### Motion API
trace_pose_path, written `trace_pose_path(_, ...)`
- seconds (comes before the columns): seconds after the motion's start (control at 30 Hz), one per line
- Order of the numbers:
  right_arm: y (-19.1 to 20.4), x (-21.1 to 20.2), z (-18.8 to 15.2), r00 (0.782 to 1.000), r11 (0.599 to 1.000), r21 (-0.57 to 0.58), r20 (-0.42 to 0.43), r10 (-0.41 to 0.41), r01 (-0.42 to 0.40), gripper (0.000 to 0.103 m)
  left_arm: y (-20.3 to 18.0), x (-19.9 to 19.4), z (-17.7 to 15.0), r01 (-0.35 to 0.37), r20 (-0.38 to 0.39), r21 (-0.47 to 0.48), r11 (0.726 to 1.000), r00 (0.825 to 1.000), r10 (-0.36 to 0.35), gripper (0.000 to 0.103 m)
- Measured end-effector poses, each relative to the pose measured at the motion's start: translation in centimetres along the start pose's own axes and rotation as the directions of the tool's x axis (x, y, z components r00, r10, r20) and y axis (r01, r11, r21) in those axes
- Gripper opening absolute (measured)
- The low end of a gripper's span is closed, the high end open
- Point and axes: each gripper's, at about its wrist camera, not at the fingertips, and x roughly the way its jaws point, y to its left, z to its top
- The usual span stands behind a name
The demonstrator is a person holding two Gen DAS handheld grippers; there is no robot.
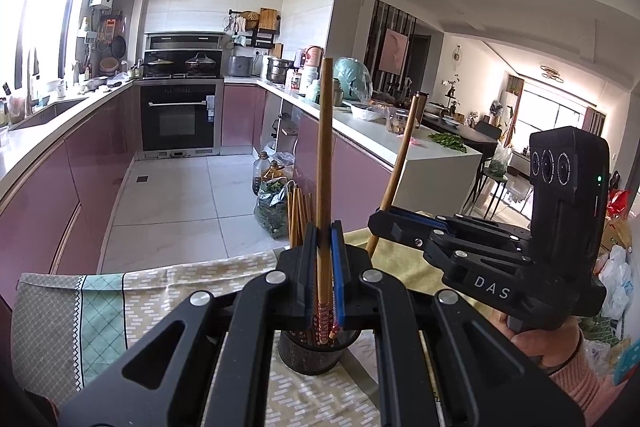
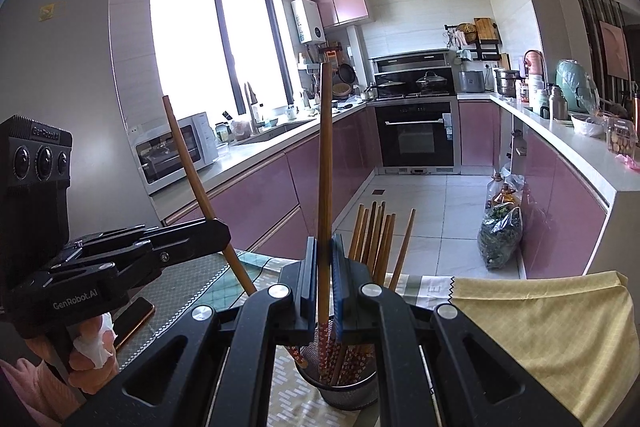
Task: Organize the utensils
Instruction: 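Lower both chopsticks into the mesh cup among the others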
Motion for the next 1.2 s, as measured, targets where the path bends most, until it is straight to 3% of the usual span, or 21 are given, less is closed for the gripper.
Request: trace_pose_path(1.2,-1.1,2.5,-0.4,0.998,0.999,0.036,-0.059,-0.025,0.027,0.006,0.7,2.9,0.1,-0.002,-0.060,0.013,1.000,0.998,0.003,0.008)
